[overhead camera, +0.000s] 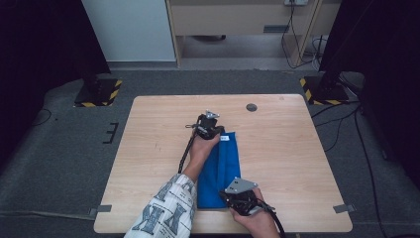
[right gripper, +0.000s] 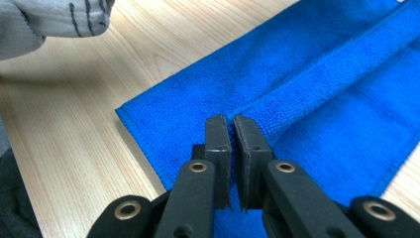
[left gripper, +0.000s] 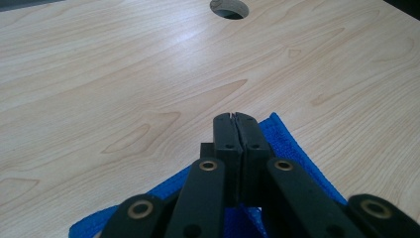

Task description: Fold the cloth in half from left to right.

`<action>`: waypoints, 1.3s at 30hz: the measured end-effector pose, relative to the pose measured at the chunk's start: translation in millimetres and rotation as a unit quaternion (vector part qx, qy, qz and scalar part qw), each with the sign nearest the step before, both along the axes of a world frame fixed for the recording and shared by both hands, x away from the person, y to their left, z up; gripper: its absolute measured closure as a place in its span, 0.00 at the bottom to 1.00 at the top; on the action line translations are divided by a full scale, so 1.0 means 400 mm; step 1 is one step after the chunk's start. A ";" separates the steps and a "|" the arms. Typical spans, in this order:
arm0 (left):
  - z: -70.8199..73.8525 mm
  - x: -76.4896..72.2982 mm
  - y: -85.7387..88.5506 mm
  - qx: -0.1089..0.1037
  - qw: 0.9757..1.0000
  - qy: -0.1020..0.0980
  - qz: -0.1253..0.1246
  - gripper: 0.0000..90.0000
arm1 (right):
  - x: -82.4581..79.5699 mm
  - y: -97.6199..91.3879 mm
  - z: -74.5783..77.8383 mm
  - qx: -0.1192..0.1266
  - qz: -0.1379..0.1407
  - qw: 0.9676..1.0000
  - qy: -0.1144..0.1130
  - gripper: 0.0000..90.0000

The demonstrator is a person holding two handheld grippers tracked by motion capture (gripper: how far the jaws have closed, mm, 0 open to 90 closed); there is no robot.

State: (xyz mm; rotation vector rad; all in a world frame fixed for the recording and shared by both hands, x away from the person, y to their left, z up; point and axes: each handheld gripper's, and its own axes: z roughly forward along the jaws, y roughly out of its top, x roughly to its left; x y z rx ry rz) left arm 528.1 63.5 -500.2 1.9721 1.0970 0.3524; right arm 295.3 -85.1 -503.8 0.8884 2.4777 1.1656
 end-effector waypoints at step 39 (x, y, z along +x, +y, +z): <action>-0.032 0.009 -0.070 0.001 1.000 0.012 -0.019 0.88 | 0.001 -0.079 -0.024 -0.012 -0.024 0.999 0.025 0.86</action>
